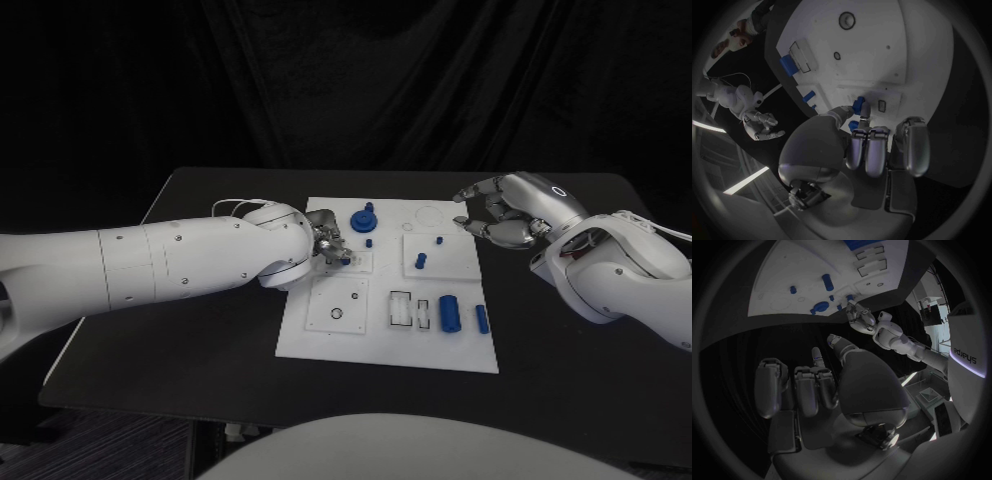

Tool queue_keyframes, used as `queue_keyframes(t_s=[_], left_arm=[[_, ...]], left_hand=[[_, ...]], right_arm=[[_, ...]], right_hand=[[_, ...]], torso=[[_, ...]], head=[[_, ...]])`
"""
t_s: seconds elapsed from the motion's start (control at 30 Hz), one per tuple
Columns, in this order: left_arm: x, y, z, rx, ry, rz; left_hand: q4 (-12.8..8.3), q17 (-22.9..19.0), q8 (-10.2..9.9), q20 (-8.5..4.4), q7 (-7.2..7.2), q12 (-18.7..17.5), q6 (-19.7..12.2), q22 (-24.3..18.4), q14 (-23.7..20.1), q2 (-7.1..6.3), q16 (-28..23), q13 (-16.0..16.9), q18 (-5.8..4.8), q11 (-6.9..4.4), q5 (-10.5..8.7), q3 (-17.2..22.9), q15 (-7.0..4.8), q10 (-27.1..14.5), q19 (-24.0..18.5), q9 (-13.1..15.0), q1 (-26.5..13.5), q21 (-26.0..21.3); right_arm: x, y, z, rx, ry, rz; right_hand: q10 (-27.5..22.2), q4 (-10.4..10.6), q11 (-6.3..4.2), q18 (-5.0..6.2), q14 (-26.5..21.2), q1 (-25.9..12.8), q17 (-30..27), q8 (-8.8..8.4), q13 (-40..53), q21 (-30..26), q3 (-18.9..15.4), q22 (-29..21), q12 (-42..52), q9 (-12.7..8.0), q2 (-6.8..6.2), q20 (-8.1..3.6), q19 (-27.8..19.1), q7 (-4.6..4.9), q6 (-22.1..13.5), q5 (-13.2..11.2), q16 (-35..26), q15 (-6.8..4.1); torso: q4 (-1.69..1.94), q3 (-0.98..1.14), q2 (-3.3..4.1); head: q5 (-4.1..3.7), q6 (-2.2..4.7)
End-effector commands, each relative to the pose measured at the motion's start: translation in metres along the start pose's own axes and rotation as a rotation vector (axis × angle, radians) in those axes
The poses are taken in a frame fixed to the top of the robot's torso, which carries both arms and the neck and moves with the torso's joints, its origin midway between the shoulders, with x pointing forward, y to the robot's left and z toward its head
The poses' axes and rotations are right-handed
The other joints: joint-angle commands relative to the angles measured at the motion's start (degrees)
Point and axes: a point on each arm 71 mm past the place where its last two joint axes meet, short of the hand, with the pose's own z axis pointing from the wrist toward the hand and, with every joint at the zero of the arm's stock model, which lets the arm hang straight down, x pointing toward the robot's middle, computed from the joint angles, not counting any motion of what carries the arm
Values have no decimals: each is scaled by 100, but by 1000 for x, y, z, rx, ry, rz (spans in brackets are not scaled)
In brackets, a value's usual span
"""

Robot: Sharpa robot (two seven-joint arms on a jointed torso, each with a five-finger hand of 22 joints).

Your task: Assemble the parts on the task board

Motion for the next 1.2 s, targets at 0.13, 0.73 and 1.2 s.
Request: queue_keyframes(t_s=[0.13,0.73,1.2], left_arm=[[5,0,1,23,13,-3],[7,3,1,16,51,19],[9,9,1,-23,91,45]], left_hand=[[-262,1510,-19,-27,-87,16,76,1100,606,62,15,1502,79,-33,15,295,-51,598,130,13,-15,-37],[-92,1510,-218,-26,-86,16,76,1079,606,12,15,1502,90,-25,-937,135,-45,598,119,72,-415,-138],[454,1510,-667,37,12,-23,103,1032,606,7,15,1475,125,65,-1796,-474,29,568,69,-52,-989,-347]], right_arm=[[1,-2,-1,21,4,2],[2,-3,-1,31,14,5],[2,-4,-1,38,24,5]], right_hand=[[500,-5,40,40,601,55,1510,18,1418,-39,43,1140,-34,-9,-8,49,42,-15,45,27,15,37],[503,-13,46,42,601,79,1510,17,1421,-47,61,1138,-32,-16,-8,53,39,-10,56,45,15,42],[503,-21,50,42,601,107,1510,14,1422,-52,85,1137,-31,-27,-11,58,39,-6,70,86,15,47]], torso=[[1,-1,1],[1,0,1],[0,1,1]], head=[[6,1],[24,1],[33,1]])
